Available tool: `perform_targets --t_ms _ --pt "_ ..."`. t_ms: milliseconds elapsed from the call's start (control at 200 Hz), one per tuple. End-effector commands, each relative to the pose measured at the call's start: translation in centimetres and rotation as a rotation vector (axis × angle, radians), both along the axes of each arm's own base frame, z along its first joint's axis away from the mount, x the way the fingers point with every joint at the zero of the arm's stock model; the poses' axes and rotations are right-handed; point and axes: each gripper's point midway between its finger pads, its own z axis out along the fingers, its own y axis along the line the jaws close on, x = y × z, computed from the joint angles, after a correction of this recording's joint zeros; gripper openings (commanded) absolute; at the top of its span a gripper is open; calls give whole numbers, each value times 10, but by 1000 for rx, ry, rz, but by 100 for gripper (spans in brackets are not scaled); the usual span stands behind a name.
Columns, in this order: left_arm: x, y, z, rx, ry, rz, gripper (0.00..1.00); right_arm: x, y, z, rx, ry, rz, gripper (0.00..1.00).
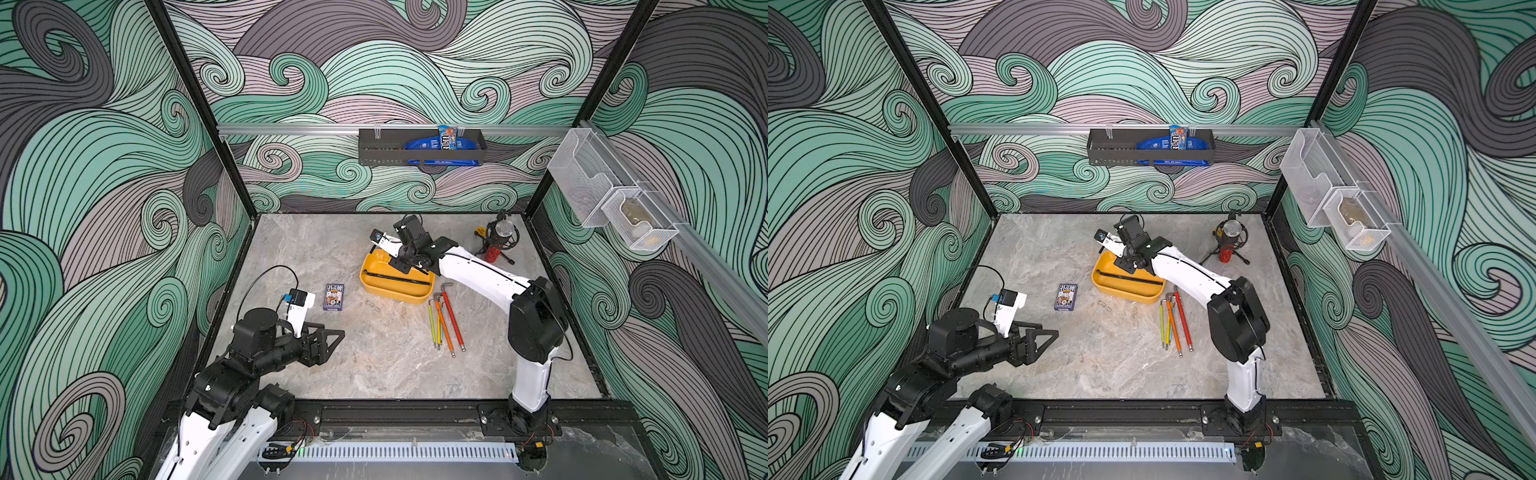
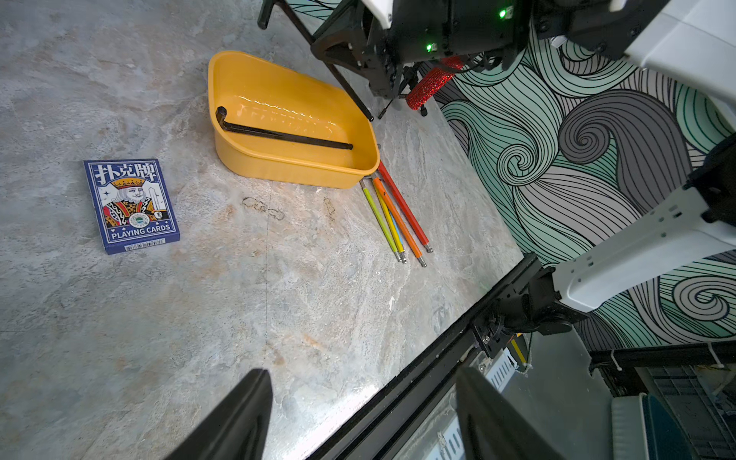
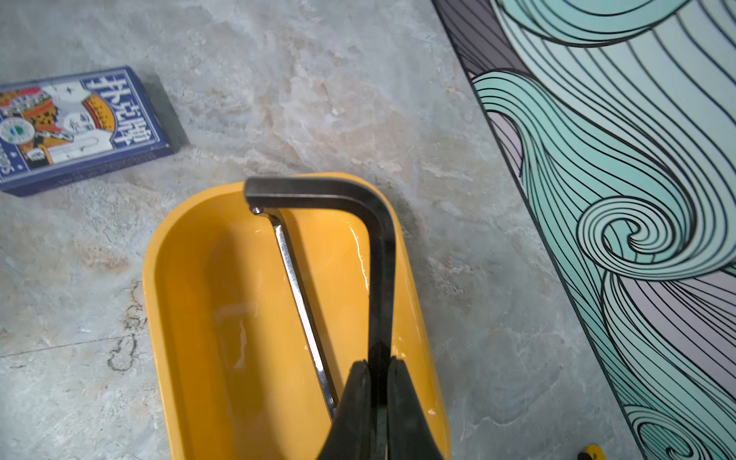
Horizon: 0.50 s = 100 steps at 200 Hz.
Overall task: Put the hex key on the desktop into the storage box
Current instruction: Pick up the Allen key from the center of the board, then place the Allen key in the storage box.
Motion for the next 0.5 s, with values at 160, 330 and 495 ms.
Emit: perform_targets --t_ms 160,330,495 --pt "-6 2 19 -29 -26 5 75 7 8 -38 -111 1 54 0" --pt "-5 1 18 -22 -21 2 75 5 10 -64 -146 35 57 0" --pt "-4 0 16 -13 -17 -5 75 1 18 -82 -162 57 79 0"
